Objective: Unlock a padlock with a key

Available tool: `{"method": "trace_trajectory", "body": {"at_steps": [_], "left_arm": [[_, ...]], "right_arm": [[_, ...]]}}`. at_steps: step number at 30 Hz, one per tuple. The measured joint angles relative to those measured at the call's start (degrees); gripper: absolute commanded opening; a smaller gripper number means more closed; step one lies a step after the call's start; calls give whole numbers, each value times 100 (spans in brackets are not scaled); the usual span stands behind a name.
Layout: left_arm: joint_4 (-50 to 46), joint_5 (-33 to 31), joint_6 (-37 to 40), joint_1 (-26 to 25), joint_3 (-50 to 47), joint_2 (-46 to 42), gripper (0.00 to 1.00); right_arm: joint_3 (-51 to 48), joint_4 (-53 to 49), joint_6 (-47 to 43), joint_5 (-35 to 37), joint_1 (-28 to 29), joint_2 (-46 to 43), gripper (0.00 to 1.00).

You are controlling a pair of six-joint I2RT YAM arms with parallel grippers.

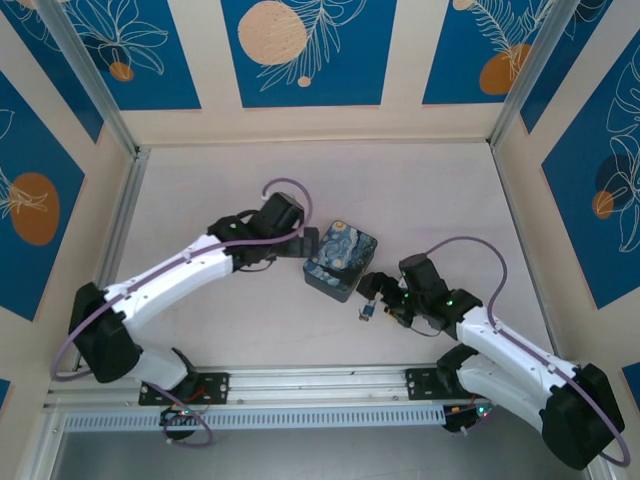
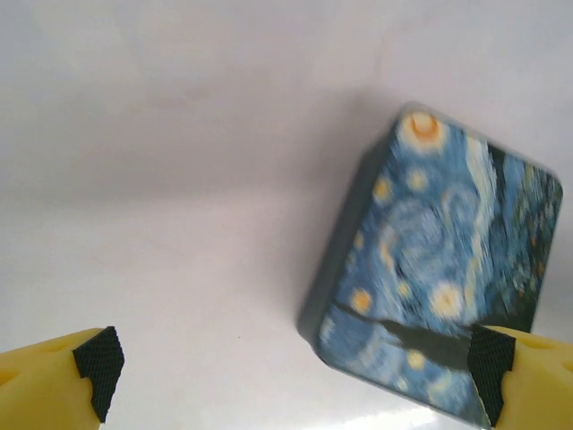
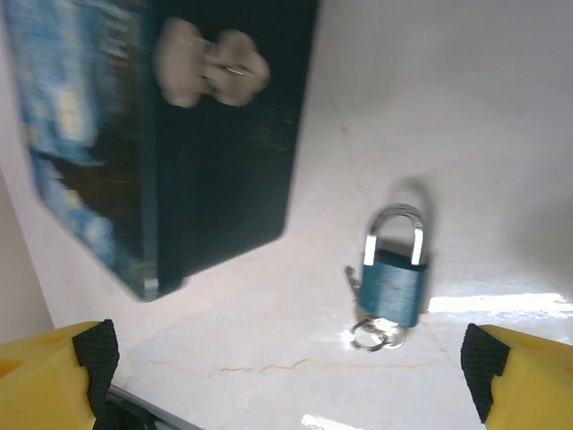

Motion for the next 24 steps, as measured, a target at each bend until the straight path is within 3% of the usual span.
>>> {"method": "trace_trajectory", "body": {"at_steps": [5, 10, 18, 24], "left_arm": [[291, -833, 446, 542, -184, -608, 100], [1635, -1779, 1613, 855, -1274, -1346, 100], [2997, -2264, 3086, 1698, -2326, -1987, 100], [4258, -2201, 3849, 2367, -3460, -2092, 100]], "right_arm": [[1259, -658, -616, 417, -345, 96, 100], [2264, -802, -1419, 973, -1141, 568, 100], [2310, 0, -2302, 2083, -2063, 890, 100], [1893, 942, -2898, 2280, -2721, 1108, 100]]}}
